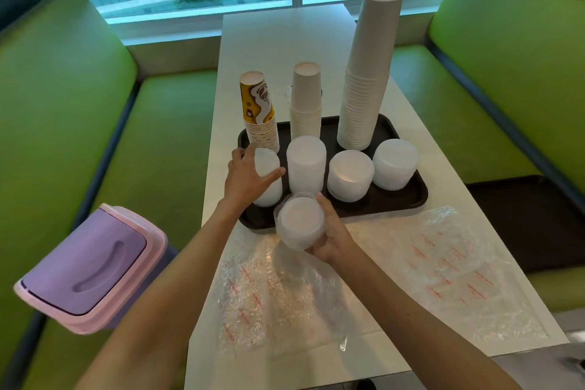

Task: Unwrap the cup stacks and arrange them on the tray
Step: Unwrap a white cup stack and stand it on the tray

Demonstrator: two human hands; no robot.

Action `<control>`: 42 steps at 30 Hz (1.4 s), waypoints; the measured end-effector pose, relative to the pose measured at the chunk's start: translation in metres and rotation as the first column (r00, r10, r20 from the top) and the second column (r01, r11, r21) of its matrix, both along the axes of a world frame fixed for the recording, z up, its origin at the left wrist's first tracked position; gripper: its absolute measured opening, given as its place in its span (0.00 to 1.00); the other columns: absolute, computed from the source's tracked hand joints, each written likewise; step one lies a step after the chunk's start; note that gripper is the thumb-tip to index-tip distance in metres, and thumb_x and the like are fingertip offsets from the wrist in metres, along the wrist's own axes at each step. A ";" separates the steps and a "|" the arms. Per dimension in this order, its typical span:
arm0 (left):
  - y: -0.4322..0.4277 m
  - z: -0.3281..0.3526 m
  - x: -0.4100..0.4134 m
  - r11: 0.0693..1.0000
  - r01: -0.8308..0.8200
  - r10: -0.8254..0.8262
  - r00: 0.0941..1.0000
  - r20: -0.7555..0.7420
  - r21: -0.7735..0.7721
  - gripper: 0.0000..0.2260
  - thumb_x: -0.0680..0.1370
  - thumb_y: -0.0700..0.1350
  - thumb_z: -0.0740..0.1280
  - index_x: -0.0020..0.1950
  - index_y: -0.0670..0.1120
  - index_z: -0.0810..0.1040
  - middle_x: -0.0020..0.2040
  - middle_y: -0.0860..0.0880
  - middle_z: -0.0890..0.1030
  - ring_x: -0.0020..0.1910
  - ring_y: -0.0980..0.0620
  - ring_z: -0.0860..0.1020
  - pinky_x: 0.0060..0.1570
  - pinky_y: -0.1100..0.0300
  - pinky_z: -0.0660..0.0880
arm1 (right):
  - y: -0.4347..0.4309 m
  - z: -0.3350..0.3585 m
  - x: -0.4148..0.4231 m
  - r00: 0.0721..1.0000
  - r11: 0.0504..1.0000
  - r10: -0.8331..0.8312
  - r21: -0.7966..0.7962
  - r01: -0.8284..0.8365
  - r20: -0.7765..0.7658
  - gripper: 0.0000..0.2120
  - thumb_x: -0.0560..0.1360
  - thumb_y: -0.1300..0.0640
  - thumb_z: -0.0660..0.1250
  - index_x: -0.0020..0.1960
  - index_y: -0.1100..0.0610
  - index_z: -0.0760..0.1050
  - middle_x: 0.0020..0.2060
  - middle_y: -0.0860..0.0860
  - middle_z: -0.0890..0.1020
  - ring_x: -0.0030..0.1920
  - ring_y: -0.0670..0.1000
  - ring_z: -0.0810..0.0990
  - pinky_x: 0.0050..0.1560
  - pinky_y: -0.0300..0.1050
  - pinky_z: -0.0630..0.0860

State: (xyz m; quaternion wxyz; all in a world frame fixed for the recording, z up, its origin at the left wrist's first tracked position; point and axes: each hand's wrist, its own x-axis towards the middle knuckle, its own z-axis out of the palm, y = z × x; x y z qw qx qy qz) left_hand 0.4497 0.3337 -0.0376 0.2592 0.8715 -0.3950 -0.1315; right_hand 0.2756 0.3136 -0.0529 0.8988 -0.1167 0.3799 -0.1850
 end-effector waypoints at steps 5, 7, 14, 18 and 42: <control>-0.001 -0.003 0.003 1.000 0.018 -0.017 0.999 -0.037 0.010 0.40 0.72 0.56 0.72 0.77 0.47 0.56 0.73 0.41 0.62 0.70 0.40 0.66 0.65 0.46 0.68 | -0.003 -0.005 -0.003 0.997 1.000 -0.030 0.003 0.030 -0.065 0.21 0.74 0.47 0.67 0.63 0.57 0.74 0.51 0.57 0.80 0.51 0.56 0.79 0.56 0.55 0.75; 0.001 -0.002 0.006 1.000 0.021 -0.020 0.999 -0.036 0.009 0.40 0.72 0.56 0.72 0.77 0.46 0.56 0.73 0.41 0.62 0.70 0.40 0.66 0.65 0.46 0.68 | -0.004 -0.006 -0.005 0.997 1.000 -0.026 0.008 0.027 -0.074 0.19 0.75 0.47 0.67 0.60 0.56 0.75 0.53 0.57 0.79 0.55 0.57 0.77 0.63 0.56 0.73; 0.000 0.000 0.005 0.991 0.081 -0.084 0.996 0.022 0.109 0.41 0.73 0.57 0.71 0.77 0.47 0.52 0.74 0.40 0.60 0.71 0.40 0.64 0.66 0.44 0.66 | -0.001 -0.005 -0.007 0.996 1.000 -0.018 -0.009 0.017 -0.087 0.15 0.76 0.46 0.65 0.55 0.56 0.75 0.49 0.57 0.80 0.50 0.56 0.78 0.64 0.56 0.72; -0.002 0.002 0.003 0.991 0.073 -0.073 0.997 0.000 0.115 0.40 0.74 0.56 0.70 0.77 0.47 0.51 0.74 0.40 0.59 0.72 0.39 0.63 0.67 0.43 0.65 | -0.001 -0.002 -0.009 0.995 1.000 -0.028 -0.012 0.027 -0.093 0.16 0.76 0.46 0.66 0.58 0.56 0.75 0.49 0.57 0.80 0.51 0.56 0.78 0.59 0.56 0.74; 0.080 0.003 -0.085 0.931 0.219 -0.192 0.974 0.119 -0.293 0.16 0.75 0.44 0.71 0.60 0.42 0.78 0.55 0.44 0.77 0.55 0.47 0.75 0.52 0.61 0.72 | 0.022 0.012 -0.004 0.989 0.999 0.032 0.035 -0.037 0.145 0.18 0.77 0.43 0.59 0.49 0.58 0.76 0.34 0.57 0.82 0.33 0.53 0.82 0.36 0.44 0.80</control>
